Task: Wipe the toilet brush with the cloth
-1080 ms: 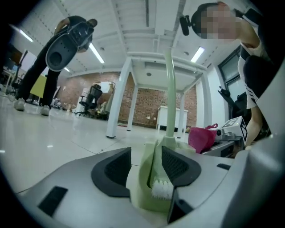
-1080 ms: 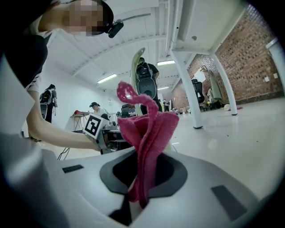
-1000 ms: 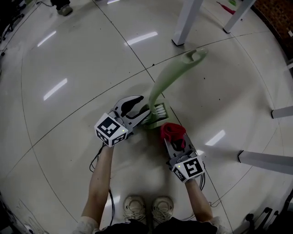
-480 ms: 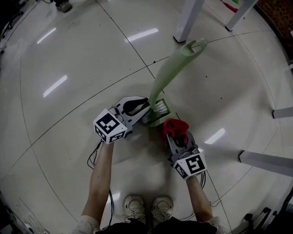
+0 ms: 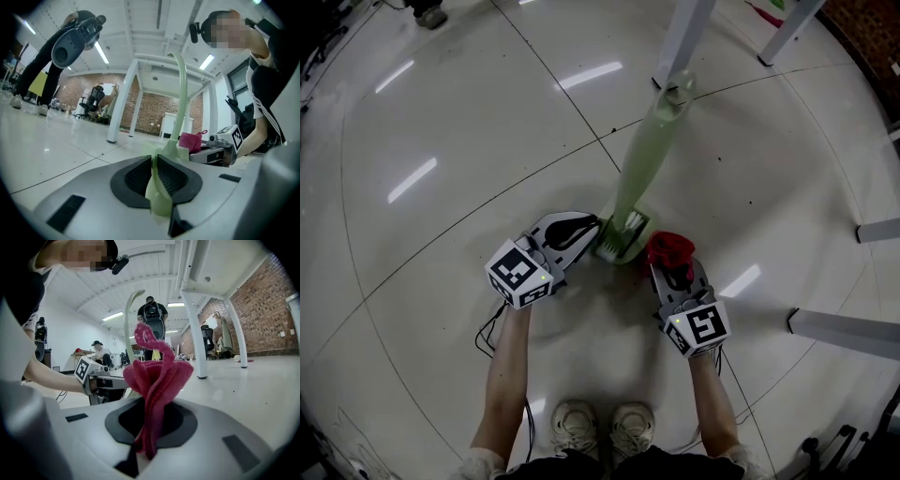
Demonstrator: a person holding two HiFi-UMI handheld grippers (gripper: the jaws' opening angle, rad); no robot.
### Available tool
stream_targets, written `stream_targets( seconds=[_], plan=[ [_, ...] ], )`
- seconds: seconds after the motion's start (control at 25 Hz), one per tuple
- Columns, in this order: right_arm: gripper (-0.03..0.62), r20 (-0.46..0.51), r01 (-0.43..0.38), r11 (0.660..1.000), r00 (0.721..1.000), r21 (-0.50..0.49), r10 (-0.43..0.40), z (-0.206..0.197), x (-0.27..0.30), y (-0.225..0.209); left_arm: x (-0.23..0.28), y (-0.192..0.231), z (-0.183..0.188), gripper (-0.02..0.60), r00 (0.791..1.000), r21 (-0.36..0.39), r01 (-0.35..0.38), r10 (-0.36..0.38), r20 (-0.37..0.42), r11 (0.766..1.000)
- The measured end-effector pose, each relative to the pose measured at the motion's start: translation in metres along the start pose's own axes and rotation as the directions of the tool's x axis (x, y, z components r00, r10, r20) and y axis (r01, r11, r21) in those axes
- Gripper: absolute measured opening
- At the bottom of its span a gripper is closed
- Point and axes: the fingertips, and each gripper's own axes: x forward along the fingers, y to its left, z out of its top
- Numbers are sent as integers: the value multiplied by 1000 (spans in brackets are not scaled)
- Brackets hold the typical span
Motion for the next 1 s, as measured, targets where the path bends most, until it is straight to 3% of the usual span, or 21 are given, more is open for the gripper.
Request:
stream_targets(
  seconds=[0.2,0.36,0.48,0.6,1.0],
  plan=[
    [31,-9,20,1000,1000,-9,-20,0,0,-1,6,2,2,44,999,-2,-31,31,36,1000],
    [31,-33,90,996,995,19,-89,-6,-2,-12,6,2,3,44,999,2,-28,28,32,1000],
    [31,-41,102,994,994,42,-100,-7,2,-18,6,2,4,46,999,-30,-21,22,48,999],
    [31,-44,84,996,996,29,-83,-5,12,-15,5,3,4,46,998,-69,-20,24,64,997],
    [31,-34,-31,1000,999,-5,30,-1,29,-19,-22,-20,-4,46,999,-70,-3,6,41,998]
  ],
)
